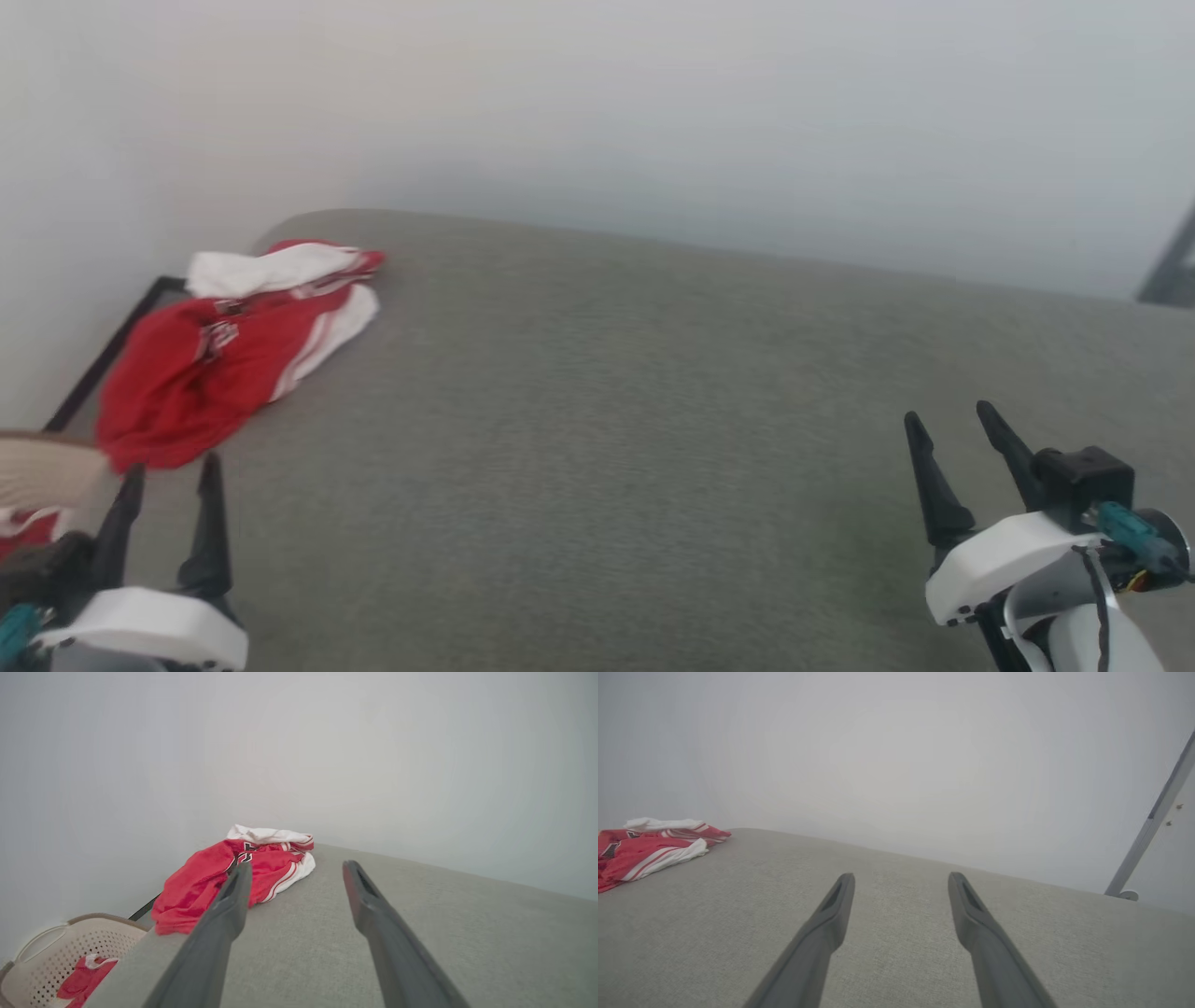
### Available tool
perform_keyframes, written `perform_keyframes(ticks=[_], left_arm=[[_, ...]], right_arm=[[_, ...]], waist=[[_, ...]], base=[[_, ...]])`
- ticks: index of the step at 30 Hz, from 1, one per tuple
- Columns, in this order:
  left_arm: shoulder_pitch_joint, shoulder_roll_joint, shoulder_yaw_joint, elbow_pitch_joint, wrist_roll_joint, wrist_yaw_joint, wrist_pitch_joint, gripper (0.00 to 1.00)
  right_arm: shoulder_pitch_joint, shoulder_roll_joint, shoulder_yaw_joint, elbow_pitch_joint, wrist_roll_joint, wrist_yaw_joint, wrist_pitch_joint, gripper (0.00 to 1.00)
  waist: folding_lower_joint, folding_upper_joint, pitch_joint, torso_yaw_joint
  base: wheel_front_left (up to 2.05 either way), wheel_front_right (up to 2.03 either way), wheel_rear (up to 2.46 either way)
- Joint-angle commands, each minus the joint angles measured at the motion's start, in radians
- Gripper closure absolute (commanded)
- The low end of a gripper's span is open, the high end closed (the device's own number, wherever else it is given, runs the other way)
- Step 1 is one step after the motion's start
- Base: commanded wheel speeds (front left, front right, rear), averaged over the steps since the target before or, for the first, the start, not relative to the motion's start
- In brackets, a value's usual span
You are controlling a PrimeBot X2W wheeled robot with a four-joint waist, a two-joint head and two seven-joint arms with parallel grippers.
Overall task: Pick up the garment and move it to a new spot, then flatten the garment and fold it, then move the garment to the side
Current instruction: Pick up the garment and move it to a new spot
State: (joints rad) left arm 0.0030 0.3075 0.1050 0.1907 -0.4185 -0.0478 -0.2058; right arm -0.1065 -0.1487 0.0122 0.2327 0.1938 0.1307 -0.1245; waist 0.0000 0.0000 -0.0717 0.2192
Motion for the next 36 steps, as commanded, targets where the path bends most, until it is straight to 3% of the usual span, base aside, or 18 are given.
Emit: perform_keyframes(ticks=[1,10,16,20,29,36], left_arm=[[0.016,0.004,0.009,-0.007,-0.006,0.008,0.004,0.0],[0.062,0.018,0.047,-0.062,-0.041,0.037,0.047,0.0],[0.072,0.013,0.061,-0.086,-0.067,0.047,0.07,0.0],[0.041,0.022,0.07,-0.078,-0.077,0.059,0.086,0.0],[-0.11,0.075,0.064,0.001,-0.099,0.041,0.138,0.0],[-0.339,0.123,0.06,0.174,-0.142,0.003,0.171,0.0]], right_arm=[[-0.004,0.006,0.007,0.002,0.003,0.0,-0.01,0.0],[-0.011,0.015,0.035,0.037,0.003,0.0,-0.027,0.0],[-0.019,0.022,0.037,0.052,-0.001,0.0,-0.036,0.0],[-0.026,0.016,0.045,0.05,-0.003,0.0,-0.033,0.0],[-0.059,-0.017,0.037,0.017,-0.012,0.0,-0.007,0.0],[-0.114,-0.065,0.033,-0.055,-0.026,0.0,0.03,0.0]], waist=[[0.0,0.0,-0.019,0.044],[0.0,0.0,-0.037,0.144],[0.0,0.0,-0.034,0.165],[0.0,0.0,-0.02,0.155],[0.0,0.0,0.07,0.096],[0.0,0.0,0.224,0.036]], base=[[0.0,0.0,0.0],[0.0,0.0,0.0],[0.0,0.0,0.0],[0.0,0.0,0.0],[0.0,0.0,0.0],[0.0,0.0,0.0]])
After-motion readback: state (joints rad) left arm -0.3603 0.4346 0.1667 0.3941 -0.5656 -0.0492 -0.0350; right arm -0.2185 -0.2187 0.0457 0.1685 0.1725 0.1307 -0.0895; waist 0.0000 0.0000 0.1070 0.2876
